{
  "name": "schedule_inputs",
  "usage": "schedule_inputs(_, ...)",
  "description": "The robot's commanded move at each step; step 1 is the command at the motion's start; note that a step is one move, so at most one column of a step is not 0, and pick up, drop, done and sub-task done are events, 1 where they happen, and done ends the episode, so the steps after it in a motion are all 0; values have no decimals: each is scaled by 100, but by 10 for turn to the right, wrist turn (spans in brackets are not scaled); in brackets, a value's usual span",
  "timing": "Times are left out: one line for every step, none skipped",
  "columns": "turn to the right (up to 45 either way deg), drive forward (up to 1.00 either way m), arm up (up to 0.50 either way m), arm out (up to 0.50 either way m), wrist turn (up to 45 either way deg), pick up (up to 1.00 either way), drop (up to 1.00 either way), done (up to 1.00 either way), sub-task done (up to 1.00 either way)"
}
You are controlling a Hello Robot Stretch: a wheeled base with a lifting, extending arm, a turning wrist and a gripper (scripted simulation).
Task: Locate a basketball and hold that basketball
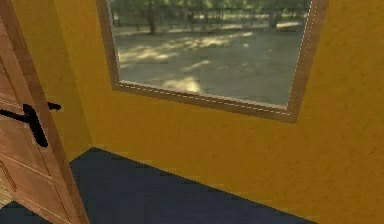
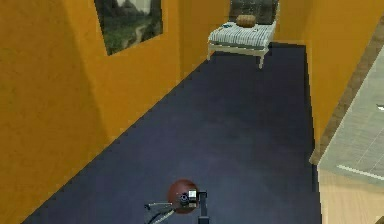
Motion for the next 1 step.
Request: schedule_inputs(0, 0, 0, 0, 450, 0, 0, 0, 0)
